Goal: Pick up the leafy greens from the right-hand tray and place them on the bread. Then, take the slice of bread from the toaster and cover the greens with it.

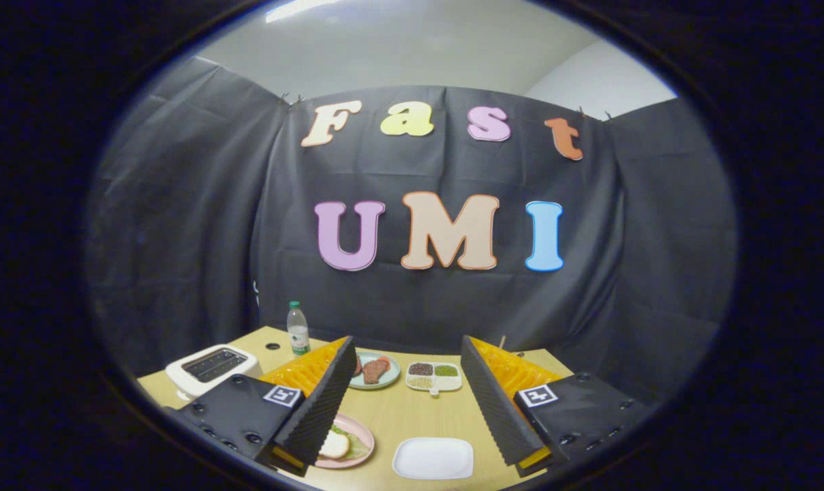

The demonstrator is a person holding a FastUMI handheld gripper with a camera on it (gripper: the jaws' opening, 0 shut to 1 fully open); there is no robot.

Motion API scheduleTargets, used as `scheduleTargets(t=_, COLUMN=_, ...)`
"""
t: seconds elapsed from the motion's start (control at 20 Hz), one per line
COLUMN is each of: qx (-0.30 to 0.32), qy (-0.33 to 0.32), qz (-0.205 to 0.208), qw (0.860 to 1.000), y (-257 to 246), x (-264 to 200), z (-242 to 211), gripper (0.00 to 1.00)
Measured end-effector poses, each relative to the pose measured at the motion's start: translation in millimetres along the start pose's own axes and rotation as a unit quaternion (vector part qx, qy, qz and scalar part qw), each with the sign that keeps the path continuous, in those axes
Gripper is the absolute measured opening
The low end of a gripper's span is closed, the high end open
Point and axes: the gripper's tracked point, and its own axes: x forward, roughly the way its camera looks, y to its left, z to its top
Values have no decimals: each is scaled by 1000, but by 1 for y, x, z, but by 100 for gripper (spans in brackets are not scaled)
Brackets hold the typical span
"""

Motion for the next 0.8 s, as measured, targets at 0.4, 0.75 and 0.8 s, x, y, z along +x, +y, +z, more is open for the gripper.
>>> scheduleTargets(t=0.4, qx=28, qy=-5, qz=-33, qw=999, y=-36, x=-35, z=2, gripper=99)
scheduleTargets(t=0.75, qx=30, qy=7, qz=-55, qw=998, y=-62, x=-41, z=4, gripper=99)
scheduleTargets(t=0.8, qx=33, qy=8, qz=-58, qw=998, y=-65, x=-41, z=6, gripper=99)
